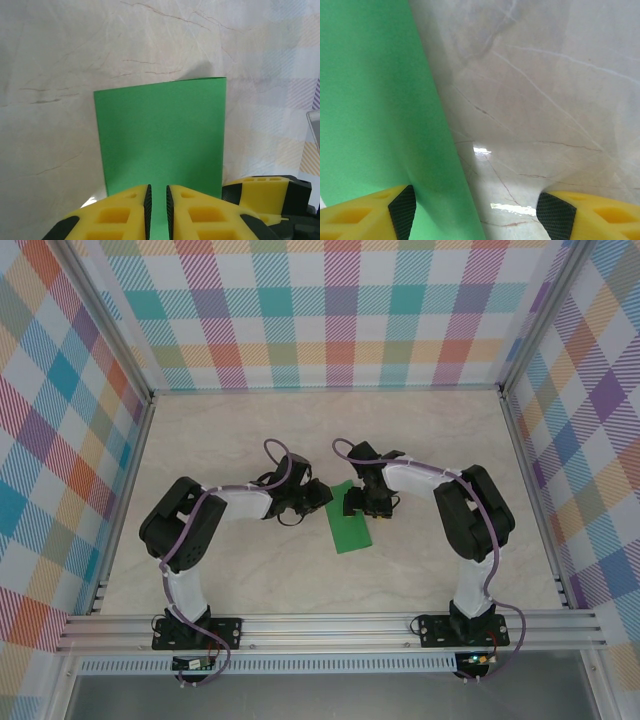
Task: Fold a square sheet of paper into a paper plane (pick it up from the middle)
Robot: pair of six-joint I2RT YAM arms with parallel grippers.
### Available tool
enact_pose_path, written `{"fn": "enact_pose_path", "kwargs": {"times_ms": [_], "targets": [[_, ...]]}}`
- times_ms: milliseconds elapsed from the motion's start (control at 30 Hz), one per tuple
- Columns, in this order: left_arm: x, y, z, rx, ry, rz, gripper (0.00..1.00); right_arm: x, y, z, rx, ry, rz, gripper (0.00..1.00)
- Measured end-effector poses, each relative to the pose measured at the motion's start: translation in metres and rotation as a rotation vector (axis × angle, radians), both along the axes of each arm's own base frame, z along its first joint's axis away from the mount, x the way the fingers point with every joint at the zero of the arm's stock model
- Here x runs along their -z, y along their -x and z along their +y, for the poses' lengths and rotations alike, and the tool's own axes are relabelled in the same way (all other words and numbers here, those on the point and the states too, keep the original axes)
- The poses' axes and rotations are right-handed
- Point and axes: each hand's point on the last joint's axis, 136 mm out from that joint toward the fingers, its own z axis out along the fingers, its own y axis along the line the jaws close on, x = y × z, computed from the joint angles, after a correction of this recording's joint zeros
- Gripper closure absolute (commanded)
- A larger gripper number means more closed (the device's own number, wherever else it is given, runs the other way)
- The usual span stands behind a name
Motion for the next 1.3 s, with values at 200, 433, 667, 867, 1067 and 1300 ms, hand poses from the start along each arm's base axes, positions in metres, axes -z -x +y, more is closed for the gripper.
{"fn": "enact_pose_path", "kwargs": {"times_ms": [200,433,667,867,1067,1300], "targets": [[0.002,0.001,-0.005,0.018,0.005,0.008,0.84,0.000,0.000,0.000,0.001,0.000,0.001,0.27],[0.008,0.003,-0.006,0.023,-0.002,0.020,0.84,0.000,0.000,0.000,0.001,0.000,0.002,0.27],[0.011,0.004,-0.006,0.025,-0.005,0.024,0.85,0.000,0.000,0.000,0.000,0.001,0.002,0.27],[0.013,0.006,-0.005,0.035,-0.019,0.026,0.86,0.000,0.000,0.000,0.001,0.001,0.002,0.27],[0.020,0.008,-0.003,0.042,-0.041,0.047,0.87,0.000,0.000,0.000,0.000,0.001,0.002,0.27],[0.021,0.009,-0.002,0.052,-0.065,0.052,0.89,-0.001,0.000,0.000,0.000,-0.001,0.000,0.27]]}}
